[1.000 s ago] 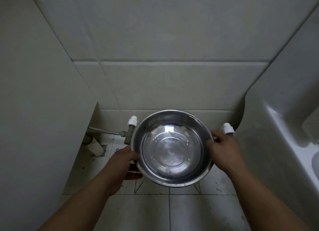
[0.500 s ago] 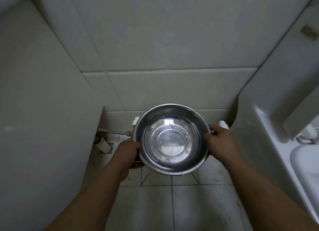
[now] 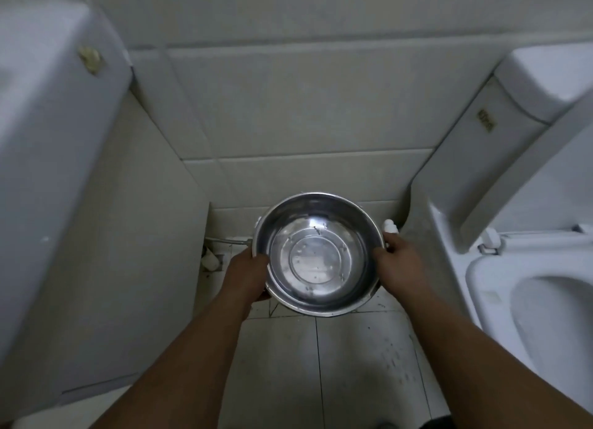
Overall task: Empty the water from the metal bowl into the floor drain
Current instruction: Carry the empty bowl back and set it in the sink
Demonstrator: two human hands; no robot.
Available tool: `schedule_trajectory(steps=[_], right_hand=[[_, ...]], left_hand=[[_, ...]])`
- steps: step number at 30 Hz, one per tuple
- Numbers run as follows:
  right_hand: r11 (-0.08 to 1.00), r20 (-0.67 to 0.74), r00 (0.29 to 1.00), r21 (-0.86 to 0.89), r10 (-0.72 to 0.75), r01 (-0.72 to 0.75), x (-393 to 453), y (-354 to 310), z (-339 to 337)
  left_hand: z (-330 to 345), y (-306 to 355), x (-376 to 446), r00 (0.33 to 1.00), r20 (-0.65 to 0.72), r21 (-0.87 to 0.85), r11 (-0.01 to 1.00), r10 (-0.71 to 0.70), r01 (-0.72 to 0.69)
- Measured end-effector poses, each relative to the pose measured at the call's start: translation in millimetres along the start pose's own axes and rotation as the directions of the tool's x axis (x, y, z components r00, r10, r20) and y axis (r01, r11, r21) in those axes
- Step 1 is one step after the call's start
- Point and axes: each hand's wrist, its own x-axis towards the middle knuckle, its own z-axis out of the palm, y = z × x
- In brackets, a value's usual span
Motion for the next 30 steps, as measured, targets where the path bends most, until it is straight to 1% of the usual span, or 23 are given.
schedule_trajectory(steps=[5, 8, 12, 18, 23, 30], right_hand=[[0.996, 0.035, 0.999, -0.088, 0.023, -0.02, -34.0, -30.8, -33.7], [0.997, 0.016, 1.0, -0.079, 0.02, -0.019, -51.2, -46.2, -50.6], [0.999, -0.025, 0.999, -0.047, -0.025, 0.024, -73.6, -71.8, -73.4], [0.995, -0.042, 0.996, -0.062, -0.075, 0.072, -98.6, -114.1, -109.5], [0.993, -0.071, 0.993, -0.067, -0.097, 0.092, -118.7, -142.7, -140.4], [0.99, -0.078, 0.988, -0.049, -0.135, 0.131, -147.3, -181.4, -177.9]], left_hand=[[-9.2, 27.5, -46.6, 1.0, 0.005, -0.012, 1.0, 0.013, -0.013], [-11.5, 41.8, -69.0, 1.0, -0.001, -0.015, 1.0, 0.017, -0.017], [-15.5, 66.2, -100.1, 1.0, -0.014, -0.02, 1.0, 0.017, -0.017], [-24.3, 107.7, -140.2, 1.0, -0.012, -0.039, 0.999, 0.024, -0.024], [-28.8, 141.0, -178.3, 0.999, 0.002, -0.017, 0.999, 0.037, -0.037], [-38.3, 186.6, -225.9, 0.998, 0.001, 0.001, 0.998, 0.056, -0.056]])
